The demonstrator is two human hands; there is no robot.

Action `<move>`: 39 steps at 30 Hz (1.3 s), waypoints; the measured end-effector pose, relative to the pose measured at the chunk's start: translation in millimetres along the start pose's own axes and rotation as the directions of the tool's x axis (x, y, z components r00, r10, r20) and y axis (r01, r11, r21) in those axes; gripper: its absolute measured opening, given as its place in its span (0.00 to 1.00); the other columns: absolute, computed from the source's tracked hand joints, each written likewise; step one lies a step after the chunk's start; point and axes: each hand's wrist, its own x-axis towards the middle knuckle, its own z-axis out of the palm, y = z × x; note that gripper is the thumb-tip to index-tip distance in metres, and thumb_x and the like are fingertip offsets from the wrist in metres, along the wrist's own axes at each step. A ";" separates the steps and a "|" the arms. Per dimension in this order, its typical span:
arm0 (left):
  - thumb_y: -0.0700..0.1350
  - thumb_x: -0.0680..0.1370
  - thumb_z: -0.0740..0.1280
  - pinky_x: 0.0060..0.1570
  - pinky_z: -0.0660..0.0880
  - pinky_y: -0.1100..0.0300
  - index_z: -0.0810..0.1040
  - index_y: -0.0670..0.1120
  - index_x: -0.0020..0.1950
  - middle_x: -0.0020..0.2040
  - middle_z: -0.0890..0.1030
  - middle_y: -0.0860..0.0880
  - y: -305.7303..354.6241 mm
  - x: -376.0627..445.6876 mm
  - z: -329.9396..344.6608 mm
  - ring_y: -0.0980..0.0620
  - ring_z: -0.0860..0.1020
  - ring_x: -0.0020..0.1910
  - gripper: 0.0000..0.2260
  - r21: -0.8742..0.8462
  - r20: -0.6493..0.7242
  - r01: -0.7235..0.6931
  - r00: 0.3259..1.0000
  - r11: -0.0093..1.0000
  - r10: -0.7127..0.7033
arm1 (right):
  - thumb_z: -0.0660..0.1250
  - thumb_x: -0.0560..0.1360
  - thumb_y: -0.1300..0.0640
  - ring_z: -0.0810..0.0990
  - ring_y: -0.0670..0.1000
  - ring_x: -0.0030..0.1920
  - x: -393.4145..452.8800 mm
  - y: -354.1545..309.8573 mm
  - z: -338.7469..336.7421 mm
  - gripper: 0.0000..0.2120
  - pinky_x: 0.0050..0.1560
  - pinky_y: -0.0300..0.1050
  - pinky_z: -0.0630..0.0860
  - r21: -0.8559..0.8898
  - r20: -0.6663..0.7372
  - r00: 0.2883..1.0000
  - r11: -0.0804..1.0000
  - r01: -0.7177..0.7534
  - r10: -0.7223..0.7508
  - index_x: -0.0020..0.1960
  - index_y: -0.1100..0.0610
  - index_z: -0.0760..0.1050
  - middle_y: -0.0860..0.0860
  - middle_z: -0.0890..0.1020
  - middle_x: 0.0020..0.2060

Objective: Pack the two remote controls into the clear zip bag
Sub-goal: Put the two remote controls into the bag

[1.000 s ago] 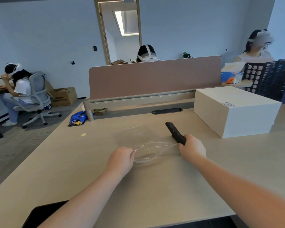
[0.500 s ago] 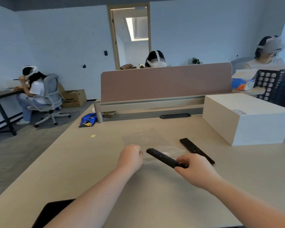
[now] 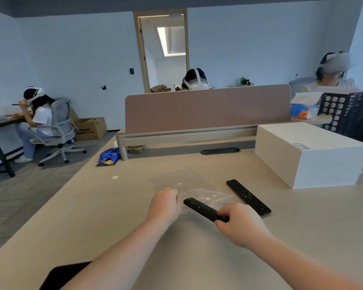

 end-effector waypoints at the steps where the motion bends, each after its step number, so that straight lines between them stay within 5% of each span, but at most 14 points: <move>1: 0.44 0.77 0.58 0.43 0.71 0.53 0.77 0.41 0.44 0.46 0.80 0.43 0.7 -0.2 -0.3 0.42 0.76 0.47 0.10 -0.005 -0.001 -0.008 1.000 1.000 0.008 | 0.63 0.73 0.53 0.77 0.53 0.40 4.0 -1.1 2.1 0.09 0.34 0.41 0.70 -0.006 -0.008 1.000 1.000 0.001 -0.001 0.46 0.52 0.81 0.49 0.79 0.36; 8: 0.44 0.78 0.58 0.42 0.69 0.54 0.77 0.41 0.45 0.48 0.80 0.42 -0.7 -3.5 5.0 0.42 0.76 0.49 0.11 0.031 0.039 -0.026 0.999 0.999 0.025 | 0.61 0.73 0.55 0.73 0.54 0.36 37.4 -25.6 30.1 0.07 0.25 0.37 0.61 -0.003 -0.034 0.999 1.000 -0.013 0.013 0.44 0.55 0.77 0.51 0.76 0.35; 14: 0.45 0.79 0.57 0.44 0.71 0.54 0.78 0.42 0.47 0.51 0.80 0.44 -9.7 -3.2 6.8 0.42 0.77 0.52 0.12 -0.022 0.003 -0.035 0.999 0.999 0.035 | 0.60 0.75 0.55 0.75 0.58 0.42 62.8 -44.5 50.2 0.11 0.35 0.42 0.67 -0.005 -0.049 0.999 1.000 0.005 -0.005 0.35 0.54 0.64 0.57 0.80 0.42; 22: 0.44 0.78 0.58 0.43 0.70 0.55 0.79 0.42 0.46 0.50 0.79 0.44 -12.2 -0.2 10.3 0.43 0.76 0.51 0.11 -0.064 -0.008 -0.078 0.997 0.995 0.077 | 0.59 0.77 0.55 0.75 0.58 0.53 69.7 -43.2 59.0 0.11 0.40 0.43 0.63 -0.073 -0.181 0.966 0.982 0.173 -0.183 0.49 0.62 0.76 0.58 0.81 0.48; 29: 0.44 0.77 0.59 0.42 0.70 0.52 0.78 0.41 0.42 0.45 0.79 0.42 -9.3 -7.0 11.9 0.41 0.76 0.48 0.11 -0.095 -0.007 -0.121 0.993 0.988 0.121 | 0.59 0.74 0.61 0.75 0.57 0.41 81.4 -49.5 70.2 0.06 0.38 0.43 0.66 0.104 -0.022 0.994 0.989 0.105 -0.103 0.40 0.57 0.71 0.60 0.82 0.42; 34: 0.45 0.78 0.58 0.43 0.70 0.53 0.79 0.42 0.44 0.46 0.78 0.43 -17.2 -8.9 12.0 0.43 0.76 0.49 0.12 -0.070 -0.007 -0.137 0.991 0.988 0.137 | 0.61 0.74 0.62 0.79 0.60 0.52 91.9 -44.0 80.0 0.09 0.42 0.45 0.69 0.086 0.093 0.979 0.981 0.172 -0.180 0.49 0.60 0.79 0.60 0.83 0.49; 39: 0.45 0.78 0.58 0.42 0.70 0.53 0.79 0.41 0.42 0.44 0.78 0.44 -22.9 -7.8 13.0 0.43 0.76 0.47 0.12 -0.077 -0.009 -0.136 0.991 0.988 0.135 | 0.61 0.75 0.59 0.81 0.59 0.49 109.1 -44.5 85.0 0.09 0.39 0.42 0.67 0.061 0.076 0.989 0.991 0.123 -0.127 0.48 0.59 0.80 0.59 0.84 0.46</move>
